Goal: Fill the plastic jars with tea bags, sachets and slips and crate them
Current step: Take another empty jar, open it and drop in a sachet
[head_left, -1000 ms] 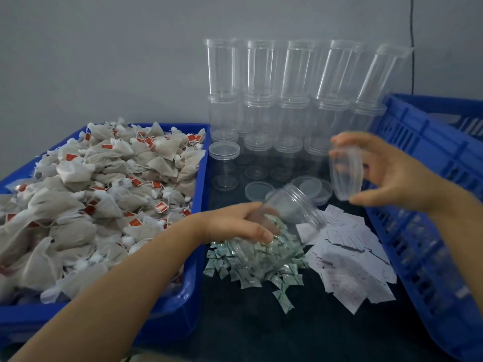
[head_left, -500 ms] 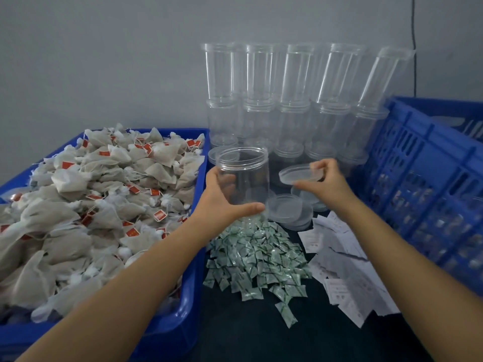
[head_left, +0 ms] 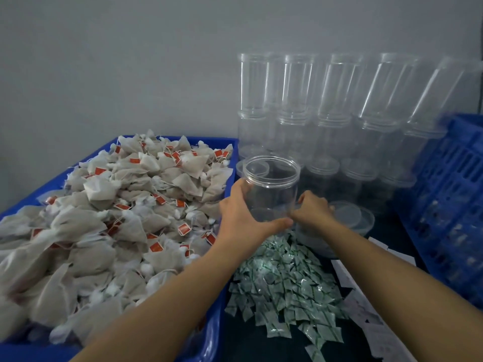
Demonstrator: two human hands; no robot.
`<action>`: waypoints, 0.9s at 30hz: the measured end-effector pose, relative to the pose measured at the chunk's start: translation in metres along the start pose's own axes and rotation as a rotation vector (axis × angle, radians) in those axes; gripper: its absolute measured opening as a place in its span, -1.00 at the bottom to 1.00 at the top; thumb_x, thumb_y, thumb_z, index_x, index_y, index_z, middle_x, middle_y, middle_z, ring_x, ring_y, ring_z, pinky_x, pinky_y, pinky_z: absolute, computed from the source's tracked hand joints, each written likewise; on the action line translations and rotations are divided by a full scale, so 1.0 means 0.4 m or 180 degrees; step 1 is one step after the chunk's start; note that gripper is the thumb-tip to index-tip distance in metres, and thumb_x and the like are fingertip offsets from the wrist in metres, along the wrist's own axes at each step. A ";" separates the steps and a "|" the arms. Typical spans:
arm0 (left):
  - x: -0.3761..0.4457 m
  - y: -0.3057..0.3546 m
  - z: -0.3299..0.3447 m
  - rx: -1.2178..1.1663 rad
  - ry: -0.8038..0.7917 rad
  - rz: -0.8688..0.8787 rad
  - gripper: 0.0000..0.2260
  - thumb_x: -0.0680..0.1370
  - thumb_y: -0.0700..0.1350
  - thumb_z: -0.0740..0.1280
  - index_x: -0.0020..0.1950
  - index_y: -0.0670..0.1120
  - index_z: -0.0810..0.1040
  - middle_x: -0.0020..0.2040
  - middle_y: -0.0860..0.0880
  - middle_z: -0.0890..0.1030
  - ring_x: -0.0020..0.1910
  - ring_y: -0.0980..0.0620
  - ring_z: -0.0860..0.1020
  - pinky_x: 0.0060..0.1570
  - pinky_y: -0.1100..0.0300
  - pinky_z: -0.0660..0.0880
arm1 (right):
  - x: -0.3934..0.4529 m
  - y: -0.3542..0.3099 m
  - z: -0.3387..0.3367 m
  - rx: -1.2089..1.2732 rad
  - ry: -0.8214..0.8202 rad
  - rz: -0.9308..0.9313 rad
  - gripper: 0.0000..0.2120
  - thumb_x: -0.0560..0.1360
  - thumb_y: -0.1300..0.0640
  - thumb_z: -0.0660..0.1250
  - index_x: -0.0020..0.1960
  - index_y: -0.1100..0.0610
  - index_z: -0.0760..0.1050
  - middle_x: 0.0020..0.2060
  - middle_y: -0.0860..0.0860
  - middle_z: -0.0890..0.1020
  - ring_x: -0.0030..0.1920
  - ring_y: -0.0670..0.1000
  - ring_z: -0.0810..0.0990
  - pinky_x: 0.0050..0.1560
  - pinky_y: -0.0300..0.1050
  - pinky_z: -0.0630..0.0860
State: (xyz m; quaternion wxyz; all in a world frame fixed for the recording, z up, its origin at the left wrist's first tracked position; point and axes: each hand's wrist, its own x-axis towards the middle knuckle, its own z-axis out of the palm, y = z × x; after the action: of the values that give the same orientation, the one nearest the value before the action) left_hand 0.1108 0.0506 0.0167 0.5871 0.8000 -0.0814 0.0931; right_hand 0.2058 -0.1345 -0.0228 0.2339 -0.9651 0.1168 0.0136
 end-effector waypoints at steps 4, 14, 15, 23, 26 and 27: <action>0.002 -0.001 0.001 0.0051 -0.0005 0.0010 -0.12 0.12 0.05 0.65 0.34 0.10 0.27 0.23 0.02 0.37 0.27 -0.01 0.39 0.24 0.03 0.46 | 0.035 -0.020 0.018 -0.0520 -0.0278 0.0190 0.10 0.04 -0.44 0.02 0.43 0.18 0.32 0.38 0.19 0.47 0.42 0.26 0.38 0.41 0.24 0.18; -0.001 0.002 0.008 0.0051 -0.0142 0.0030 -0.13 0.12 0.03 0.66 0.31 0.04 0.28 0.18 0.03 0.42 0.23 0.02 0.42 0.16 0.07 0.51 | 0.064 -0.014 0.009 -0.0644 -0.0575 0.0015 -0.05 0.41 -0.11 0.41 0.61 0.14 -0.02 0.40 0.22 0.45 0.37 0.29 0.42 0.36 0.25 0.34; 0.000 0.001 0.008 0.0021 -0.0161 0.0045 -0.14 0.12 0.02 0.66 0.30 0.03 0.29 0.19 0.01 0.44 0.23 0.01 0.43 0.15 0.07 0.52 | 0.059 -0.017 -0.006 -0.0340 -0.0566 -0.0150 -0.08 0.42 -0.14 0.45 0.59 0.14 0.07 0.41 0.20 0.45 0.36 0.27 0.45 0.36 0.23 0.39; -0.008 0.009 0.002 0.0342 -0.0388 0.0088 -0.13 0.14 0.09 0.64 0.32 0.01 0.28 0.18 0.10 0.45 0.19 0.12 0.45 0.13 0.21 0.49 | -0.136 -0.010 -0.080 0.2414 -0.0662 -0.0562 -0.71 0.66 -0.17 0.16 0.30 -0.08 0.43 0.21 0.03 0.63 0.07 -0.02 0.65 -0.01 -0.08 0.51; -0.017 0.019 -0.007 0.0606 -0.0794 0.0000 -0.15 0.16 0.18 0.61 0.33 0.02 0.29 0.17 0.15 0.42 0.17 0.15 0.43 0.06 0.28 0.46 | -0.208 -0.005 -0.097 0.2895 -0.0611 -0.0492 -0.77 0.69 -0.12 0.11 0.13 -0.10 0.51 0.05 -0.01 0.69 -0.07 -0.08 0.71 -0.11 -0.14 0.55; -0.020 0.024 -0.014 0.0651 -0.0930 -0.0045 -0.16 0.18 0.19 0.60 0.33 0.01 0.29 0.16 0.17 0.43 0.15 0.17 0.45 0.04 0.30 0.45 | -0.228 -0.001 -0.101 0.3031 -0.0632 -0.0516 -0.76 0.66 -0.16 0.12 0.14 -0.12 0.51 0.05 -0.02 0.70 -0.05 -0.07 0.72 -0.08 -0.13 0.57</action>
State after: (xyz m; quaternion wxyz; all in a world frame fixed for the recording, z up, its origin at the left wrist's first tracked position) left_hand 0.1005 0.0532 0.0255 0.4853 0.8611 -0.1504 -0.0205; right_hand 0.1159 -0.1325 0.0207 0.6593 -0.7511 0.0117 0.0324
